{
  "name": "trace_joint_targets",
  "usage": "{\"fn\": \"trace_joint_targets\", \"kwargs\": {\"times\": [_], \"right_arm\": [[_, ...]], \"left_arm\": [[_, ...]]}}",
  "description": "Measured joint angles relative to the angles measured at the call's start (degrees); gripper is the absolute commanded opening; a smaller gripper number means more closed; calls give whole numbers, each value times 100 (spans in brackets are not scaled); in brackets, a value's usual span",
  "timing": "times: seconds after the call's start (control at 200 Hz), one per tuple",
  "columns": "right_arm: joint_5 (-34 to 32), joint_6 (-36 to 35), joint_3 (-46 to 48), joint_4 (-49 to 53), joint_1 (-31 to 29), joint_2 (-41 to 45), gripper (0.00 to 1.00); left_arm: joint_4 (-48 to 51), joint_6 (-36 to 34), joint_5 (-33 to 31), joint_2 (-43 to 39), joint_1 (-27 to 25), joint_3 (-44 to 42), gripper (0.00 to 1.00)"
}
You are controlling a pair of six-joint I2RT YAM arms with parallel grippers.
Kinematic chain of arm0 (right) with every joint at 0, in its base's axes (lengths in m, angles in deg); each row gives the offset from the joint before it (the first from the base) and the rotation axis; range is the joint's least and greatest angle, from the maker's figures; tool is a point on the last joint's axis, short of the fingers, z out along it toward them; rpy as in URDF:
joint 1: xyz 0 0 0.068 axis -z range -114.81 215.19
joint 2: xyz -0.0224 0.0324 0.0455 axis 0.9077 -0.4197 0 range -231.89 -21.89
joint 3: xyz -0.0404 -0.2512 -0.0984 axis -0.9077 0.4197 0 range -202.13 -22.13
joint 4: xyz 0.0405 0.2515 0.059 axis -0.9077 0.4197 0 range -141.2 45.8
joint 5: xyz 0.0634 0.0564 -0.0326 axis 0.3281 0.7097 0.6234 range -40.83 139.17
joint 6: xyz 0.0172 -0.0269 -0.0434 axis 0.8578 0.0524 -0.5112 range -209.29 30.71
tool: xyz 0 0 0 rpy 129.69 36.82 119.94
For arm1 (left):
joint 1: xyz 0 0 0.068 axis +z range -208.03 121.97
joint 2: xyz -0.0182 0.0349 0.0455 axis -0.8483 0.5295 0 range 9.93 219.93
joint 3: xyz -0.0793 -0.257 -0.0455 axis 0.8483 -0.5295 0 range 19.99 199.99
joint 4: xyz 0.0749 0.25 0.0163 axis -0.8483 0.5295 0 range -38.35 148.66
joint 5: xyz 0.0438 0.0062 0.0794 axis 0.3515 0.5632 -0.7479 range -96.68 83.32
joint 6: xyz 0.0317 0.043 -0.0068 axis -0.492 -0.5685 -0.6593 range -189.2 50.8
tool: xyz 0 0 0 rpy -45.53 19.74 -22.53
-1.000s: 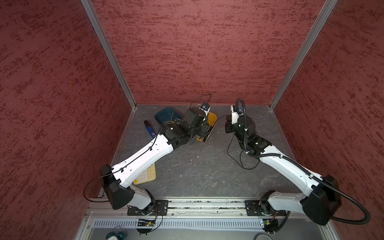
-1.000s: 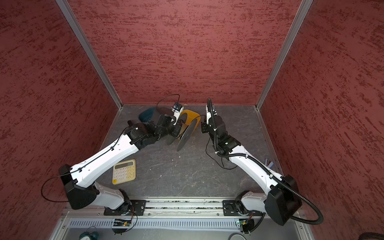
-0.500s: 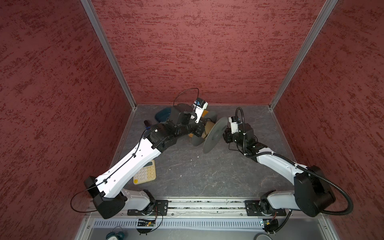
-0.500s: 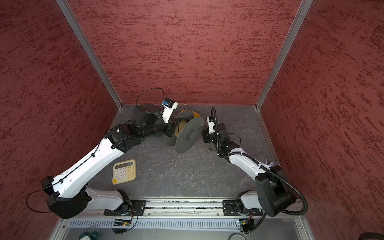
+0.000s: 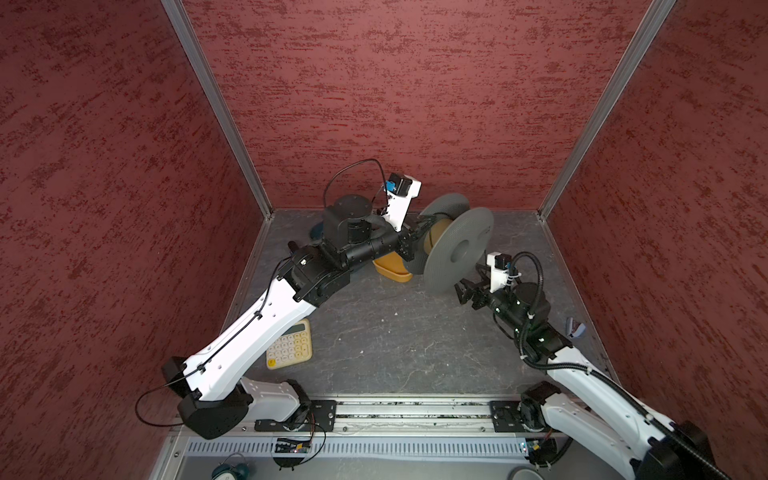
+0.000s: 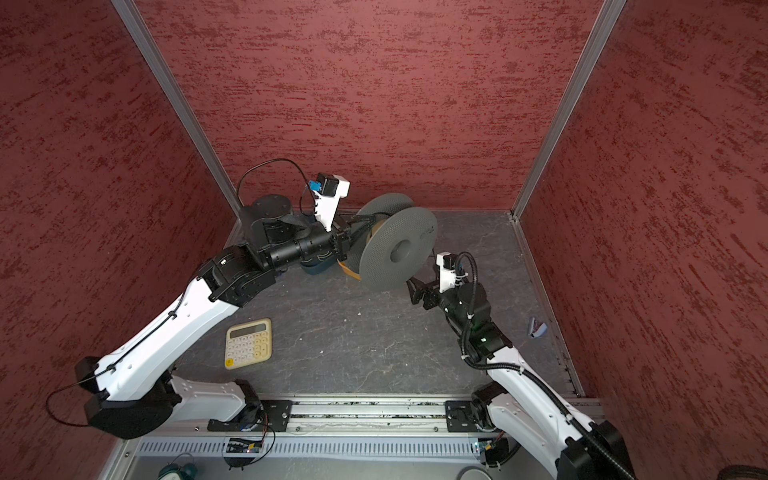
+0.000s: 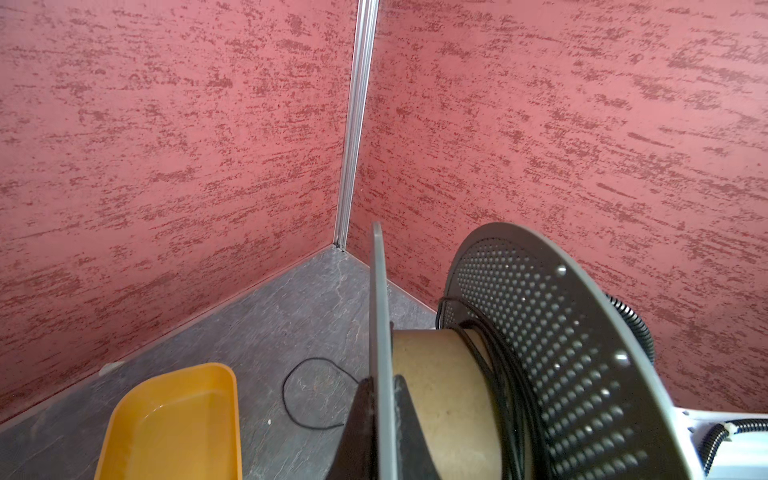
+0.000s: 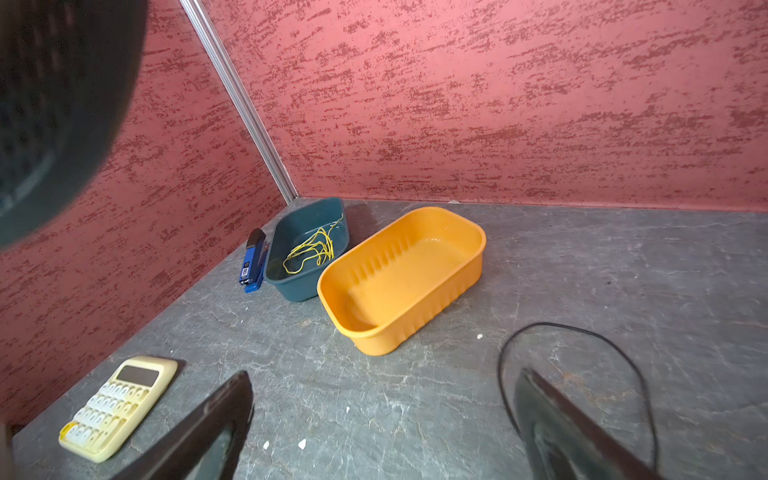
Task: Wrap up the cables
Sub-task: 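Release the cable and draw the right gripper back while left raises spool, then grasp the black cable below the spool and pull it toward the robot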
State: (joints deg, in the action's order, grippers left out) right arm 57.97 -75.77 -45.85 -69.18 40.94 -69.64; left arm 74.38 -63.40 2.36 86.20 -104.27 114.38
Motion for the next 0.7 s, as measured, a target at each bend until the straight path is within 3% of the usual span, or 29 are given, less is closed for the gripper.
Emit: {"fn": "trace_joint_targets", "kwargs": {"times": [0.25,0.486,0.701], "right_arm": [[-212,44,660,15,0,457,99],[-988,63,748,66,0,640,99],[-1281,-42,1182,-144,0,758,71]], "left_arm": [[-92,42,-232,144,0,203,0],[-90,42,-319,146,0,238,0],[-85,42,-378,146,11,258,0]]}}
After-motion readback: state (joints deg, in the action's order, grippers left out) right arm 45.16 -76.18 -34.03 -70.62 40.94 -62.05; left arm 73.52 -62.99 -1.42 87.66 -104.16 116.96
